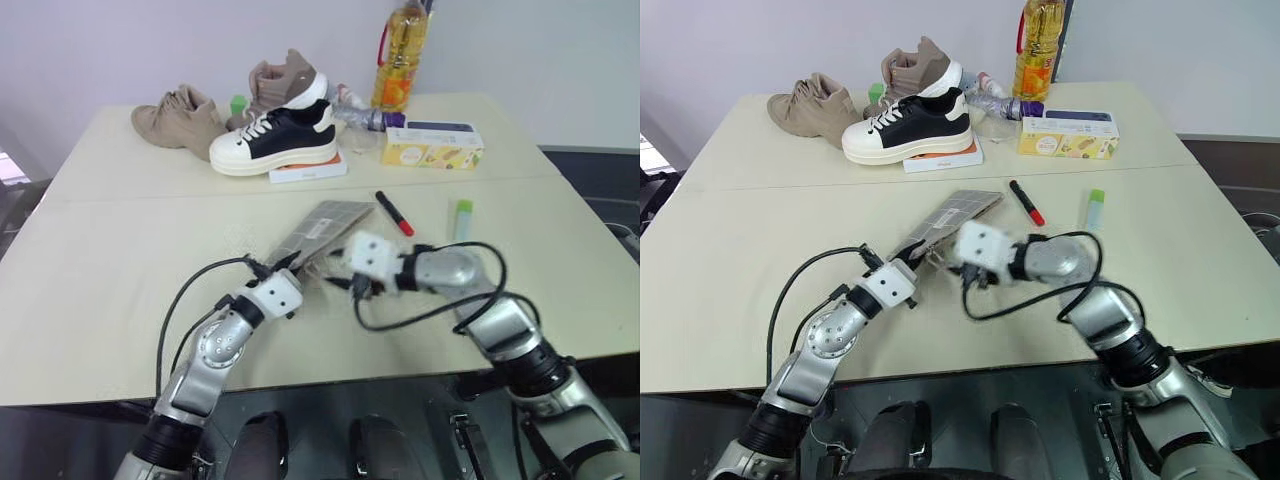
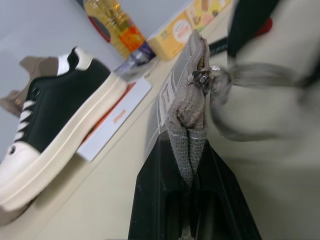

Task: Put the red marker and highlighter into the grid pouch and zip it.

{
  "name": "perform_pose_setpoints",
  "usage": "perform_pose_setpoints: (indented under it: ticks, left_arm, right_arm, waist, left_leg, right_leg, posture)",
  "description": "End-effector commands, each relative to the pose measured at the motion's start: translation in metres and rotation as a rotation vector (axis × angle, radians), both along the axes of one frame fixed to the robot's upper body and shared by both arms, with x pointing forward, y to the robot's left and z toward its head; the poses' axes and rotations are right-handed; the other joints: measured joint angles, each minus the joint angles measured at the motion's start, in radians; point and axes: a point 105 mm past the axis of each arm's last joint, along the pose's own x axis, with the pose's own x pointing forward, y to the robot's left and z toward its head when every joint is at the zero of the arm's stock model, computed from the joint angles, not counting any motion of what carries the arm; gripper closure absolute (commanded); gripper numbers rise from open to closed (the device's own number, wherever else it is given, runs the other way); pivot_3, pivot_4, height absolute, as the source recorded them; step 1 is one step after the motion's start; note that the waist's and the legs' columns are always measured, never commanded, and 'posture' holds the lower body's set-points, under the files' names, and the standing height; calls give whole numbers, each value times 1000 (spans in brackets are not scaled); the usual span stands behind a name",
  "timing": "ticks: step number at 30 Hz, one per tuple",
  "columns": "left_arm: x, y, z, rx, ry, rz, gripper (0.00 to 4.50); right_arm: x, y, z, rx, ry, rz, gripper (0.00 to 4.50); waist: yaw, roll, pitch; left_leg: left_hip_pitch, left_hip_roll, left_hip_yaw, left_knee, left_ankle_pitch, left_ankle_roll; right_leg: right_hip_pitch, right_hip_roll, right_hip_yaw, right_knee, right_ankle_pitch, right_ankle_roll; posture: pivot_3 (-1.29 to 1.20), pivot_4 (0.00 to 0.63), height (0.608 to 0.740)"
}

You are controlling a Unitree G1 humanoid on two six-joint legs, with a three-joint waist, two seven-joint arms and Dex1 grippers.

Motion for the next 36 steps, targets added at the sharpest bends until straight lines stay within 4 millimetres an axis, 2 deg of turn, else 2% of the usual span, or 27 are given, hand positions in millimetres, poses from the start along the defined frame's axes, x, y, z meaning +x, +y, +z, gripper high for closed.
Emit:
perform_pose_setpoints:
  ticks: [1,5,7,15,17,19,21,24,27,31,36]
  left_arm:
    - [-7,15,15,-31,-56,4,4500]
    - [-10,25,14,-24,-45,8,4500]
    - [-9,28,15,-19,-46,15,4500]
    - [-8,25,17,-29,-50,11,4500]
    - [-8,25,17,-42,-46,16,4500]
    - [-9,26,17,-58,-41,24,4500]
    - [-9,28,18,-72,-38,30,4500]
    - [-8,30,22,-102,-39,37,4500]
    - [-7,31,32,-162,-52,29,4500]
    - [-5,29,47,-271,-56,-2,4500]
    - [-4,22,48,-302,-26,-54,4500]
  right_arm:
    - [28,-38,13,134,3,-234,1666]
    - [62,-74,11,207,13,-503,1666]
    - [75,-84,5,255,41,-597,1666]
    - [104,-92,-21,346,119,-737,1666]
    - [106,-92,-22,382,141,-741,2182]
    - [107,-91,-20,396,142,-730,3012]
    - [106,-90,-17,396,127,-706,4105]
    - [102,-86,-2,351,42,-619,4146]
    - [89,-85,18,225,-104,-487,4146]
    - [55,-80,44,142,-219,-266,4146]
    - [25,-74,53,80,-234,-130,4146]
  waist:
    - [-3,0,0]
    - [-3,0,0]
    - [-5,0,0]
    - [-3,0,0]
    - [-4,0,0]
    - [-3,0,0]
    - [-3,0,0]
    - [-3,1,0]
    - [1,1,1]
    - [1,1,1]
    - [-4,1,1]
  left_leg:
    - [0,1,0,-1,0,0]
    - [0,2,1,-1,0,0]
    - [0,2,1,-1,0,0]
    - [0,1,6,-1,0,0]
    - [0,1,6,-1,0,0]
    - [0,1,6,-1,0,0]
    - [0,1,6,-1,0,0]
    - [-1,2,6,-1,0,0]
    - [-1,2,6,-1,0,0]
    - [-3,2,5,-1,0,0]
    - [-2,2,5,0,0,0]
  right_leg:
    - [0,0,0,0,0,0]
    - [0,1,0,0,0,0]
    - [-1,2,0,0,0,0]
    - [-1,2,1,0,1,0]
    - [-1,3,1,0,2,2]
    - [-1,3,1,0,2,2]
    - [-1,3,1,0,2,2]
    - [-2,3,1,0,2,2]
    - [-2,3,1,0,2,2]
    - [-3,3,1,-1,2,3]
    - [-2,5,1,-1,3,4]
  posture:
    - [0,150,740]
    - [0,150,740]
    - [0,150,740]
    - [0,150,740]
    - [0,150,740]
    - [0,150,740]
    - [0,150,740]
    - [0,150,740]
    - [0,150,740]
    - [0,150,740]
    - [0,150,740]
